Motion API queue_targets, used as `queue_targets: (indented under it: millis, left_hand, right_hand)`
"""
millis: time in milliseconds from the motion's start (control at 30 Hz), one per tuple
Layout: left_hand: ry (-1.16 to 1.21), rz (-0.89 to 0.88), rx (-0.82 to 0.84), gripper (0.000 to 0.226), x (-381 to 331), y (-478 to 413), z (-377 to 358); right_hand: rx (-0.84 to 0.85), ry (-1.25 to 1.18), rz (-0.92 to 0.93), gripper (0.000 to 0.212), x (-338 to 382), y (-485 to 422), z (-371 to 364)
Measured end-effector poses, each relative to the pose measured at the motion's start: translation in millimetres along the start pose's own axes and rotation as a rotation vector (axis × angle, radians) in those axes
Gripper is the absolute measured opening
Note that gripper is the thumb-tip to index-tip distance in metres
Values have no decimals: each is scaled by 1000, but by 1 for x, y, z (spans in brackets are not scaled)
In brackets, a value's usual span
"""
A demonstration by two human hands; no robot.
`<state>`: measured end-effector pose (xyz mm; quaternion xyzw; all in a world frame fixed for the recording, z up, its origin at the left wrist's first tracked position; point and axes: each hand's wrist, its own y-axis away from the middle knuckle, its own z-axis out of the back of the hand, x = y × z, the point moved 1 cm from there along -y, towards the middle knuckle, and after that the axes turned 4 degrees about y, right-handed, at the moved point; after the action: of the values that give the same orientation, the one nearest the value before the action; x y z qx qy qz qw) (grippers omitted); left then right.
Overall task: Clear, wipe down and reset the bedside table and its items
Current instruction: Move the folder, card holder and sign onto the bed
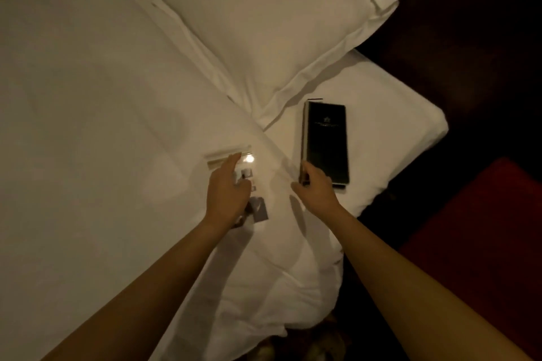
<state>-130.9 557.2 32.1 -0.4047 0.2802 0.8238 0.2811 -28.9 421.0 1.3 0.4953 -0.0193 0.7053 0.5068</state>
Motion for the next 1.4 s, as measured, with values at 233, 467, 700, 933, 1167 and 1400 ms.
queue_targets:
  millis: [233, 467, 700, 933, 1167, 1400]
  left_hand:
    - [-426, -298, 339, 61, -53, 0, -89]
    - [-590, -487, 575, 60, -96, 26, -199]
    - [-519, -580, 727, 57, -147, 78, -317]
    - [-502, -633, 844, 48, -179, 141, -434]
    - [-405, -517, 985, 55, -195, 192, -530]
    - [-378, -470, 982, 65, -208, 212, -592]
  right_hand:
    - [-245, 331, -125, 73, -60, 21, 68]
    - [-384, 453, -301, 73, -150, 64, 151]
    - [-494, 369, -478, 76, -247, 115, 230]
    - [-622, 182, -646, 65, -340, 154, 287]
    - [-791, -9, -763, 69, -420, 190, 330]
    - [-993, -206, -785, 76, -475, 210, 368]
